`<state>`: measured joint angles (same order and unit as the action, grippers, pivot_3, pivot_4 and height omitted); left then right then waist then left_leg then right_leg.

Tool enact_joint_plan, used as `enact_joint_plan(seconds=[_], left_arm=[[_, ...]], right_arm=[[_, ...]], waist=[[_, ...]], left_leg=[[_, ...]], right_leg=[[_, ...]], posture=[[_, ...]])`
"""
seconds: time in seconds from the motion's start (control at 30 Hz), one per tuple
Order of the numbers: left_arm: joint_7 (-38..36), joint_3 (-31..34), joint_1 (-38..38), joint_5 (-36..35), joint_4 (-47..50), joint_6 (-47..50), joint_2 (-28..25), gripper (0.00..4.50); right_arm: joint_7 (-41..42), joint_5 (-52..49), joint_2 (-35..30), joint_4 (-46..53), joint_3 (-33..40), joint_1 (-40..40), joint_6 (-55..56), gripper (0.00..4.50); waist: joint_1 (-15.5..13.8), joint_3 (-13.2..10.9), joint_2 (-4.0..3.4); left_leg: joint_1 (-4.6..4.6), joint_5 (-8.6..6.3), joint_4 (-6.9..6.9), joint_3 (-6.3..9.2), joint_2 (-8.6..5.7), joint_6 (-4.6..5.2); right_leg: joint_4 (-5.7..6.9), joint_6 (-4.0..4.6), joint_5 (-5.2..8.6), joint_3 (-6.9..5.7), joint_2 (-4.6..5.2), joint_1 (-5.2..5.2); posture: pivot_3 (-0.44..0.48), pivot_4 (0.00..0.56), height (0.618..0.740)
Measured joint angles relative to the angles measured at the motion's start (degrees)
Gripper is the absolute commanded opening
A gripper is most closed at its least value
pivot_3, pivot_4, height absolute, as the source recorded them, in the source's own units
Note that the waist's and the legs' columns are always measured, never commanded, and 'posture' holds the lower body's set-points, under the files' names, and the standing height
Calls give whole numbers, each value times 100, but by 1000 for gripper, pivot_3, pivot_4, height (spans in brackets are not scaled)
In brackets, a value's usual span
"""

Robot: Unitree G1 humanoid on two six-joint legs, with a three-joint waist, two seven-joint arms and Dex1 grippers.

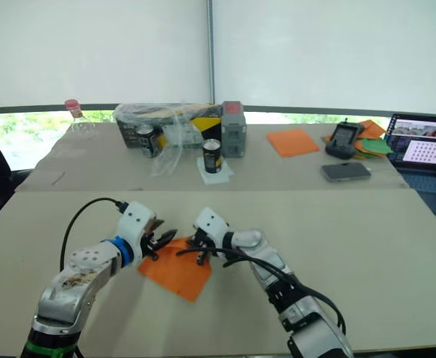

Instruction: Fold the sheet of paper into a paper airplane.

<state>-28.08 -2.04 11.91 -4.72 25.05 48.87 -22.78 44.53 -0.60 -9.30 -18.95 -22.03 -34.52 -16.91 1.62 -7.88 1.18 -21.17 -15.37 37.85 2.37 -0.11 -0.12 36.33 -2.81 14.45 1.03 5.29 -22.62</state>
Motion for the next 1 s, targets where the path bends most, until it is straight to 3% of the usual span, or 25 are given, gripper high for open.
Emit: enact_joint_plan(seconds=[0.13,0.4,1.0], left_arm=[[30,-81,-74,-141,-215,1,150,23],[166,-124,-148,-358,-601,-130,381,23],[267,-66,-143,-452,-910,-517,77,23]], right_arm=[[-110,5,-35,144,6,104,-13,0],[-152,12,-96,208,6,129,-35,0],[-589,463,330,150,-161,35,-6,0]], waist=[[-33,0,0],[-65,0,0],[-13,0,-1]], left_leg=[[0,0,0,0,-1,0],[2,0,0,0,-2,0],[4,2,0,-1,1,-3]], right_leg=[[-2,0,0,0,2,0],[-3,0,0,-1,2,4],[31,0,0,2,-1,-13]], posture=[[0,150,740],[0,150,740],[0,150,740]])
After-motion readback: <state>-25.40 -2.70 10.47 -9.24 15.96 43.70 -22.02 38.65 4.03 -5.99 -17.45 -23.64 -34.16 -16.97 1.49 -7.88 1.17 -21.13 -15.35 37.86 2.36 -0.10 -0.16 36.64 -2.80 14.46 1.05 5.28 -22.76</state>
